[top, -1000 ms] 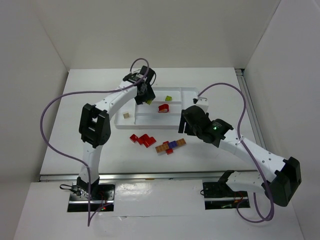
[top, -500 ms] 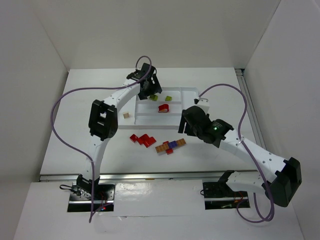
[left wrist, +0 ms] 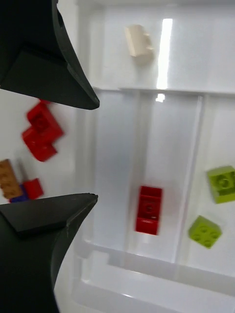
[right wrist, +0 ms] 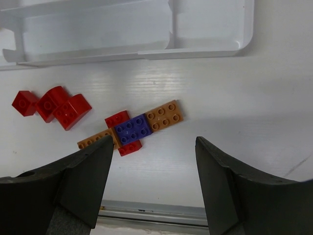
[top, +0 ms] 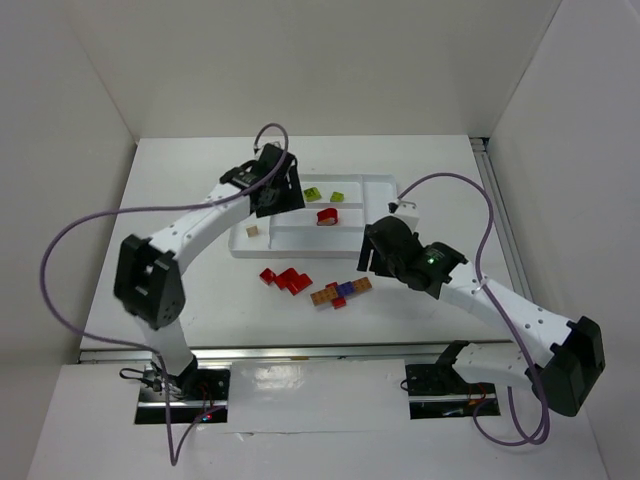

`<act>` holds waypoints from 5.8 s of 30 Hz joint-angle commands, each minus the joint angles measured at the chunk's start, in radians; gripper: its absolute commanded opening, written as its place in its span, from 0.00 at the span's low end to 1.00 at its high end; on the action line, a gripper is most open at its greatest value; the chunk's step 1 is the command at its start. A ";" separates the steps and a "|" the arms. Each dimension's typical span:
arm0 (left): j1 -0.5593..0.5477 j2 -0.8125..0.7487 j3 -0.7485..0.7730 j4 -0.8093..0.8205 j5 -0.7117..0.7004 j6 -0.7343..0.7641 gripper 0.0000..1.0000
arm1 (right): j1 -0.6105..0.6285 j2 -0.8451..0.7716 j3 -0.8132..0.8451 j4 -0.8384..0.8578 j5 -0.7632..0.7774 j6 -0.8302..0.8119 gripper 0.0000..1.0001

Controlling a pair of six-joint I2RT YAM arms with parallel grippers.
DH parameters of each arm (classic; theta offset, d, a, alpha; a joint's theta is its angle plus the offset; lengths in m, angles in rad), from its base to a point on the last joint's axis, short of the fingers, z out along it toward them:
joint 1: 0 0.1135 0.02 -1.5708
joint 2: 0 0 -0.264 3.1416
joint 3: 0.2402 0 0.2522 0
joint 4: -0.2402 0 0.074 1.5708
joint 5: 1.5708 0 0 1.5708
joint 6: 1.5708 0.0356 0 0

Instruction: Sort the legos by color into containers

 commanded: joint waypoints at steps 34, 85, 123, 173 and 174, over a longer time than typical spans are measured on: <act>0.005 -0.191 -0.630 0.072 0.000 -0.370 0.52 | -0.005 0.060 -0.004 0.040 -0.024 -0.039 0.75; -0.127 -0.314 -0.562 0.126 0.034 0.089 0.87 | -0.005 0.041 0.006 0.007 -0.006 -0.010 0.75; -0.044 -0.006 -0.035 -0.012 0.005 0.099 0.20 | -0.005 0.014 0.015 0.007 0.013 -0.019 0.75; -0.264 -0.096 -0.569 0.191 0.008 0.092 0.75 | -0.005 -0.022 -0.013 -0.016 0.002 -0.001 0.75; -0.264 -0.087 -0.569 0.191 0.008 0.092 0.72 | -0.005 -0.012 -0.013 -0.016 0.002 -0.001 0.75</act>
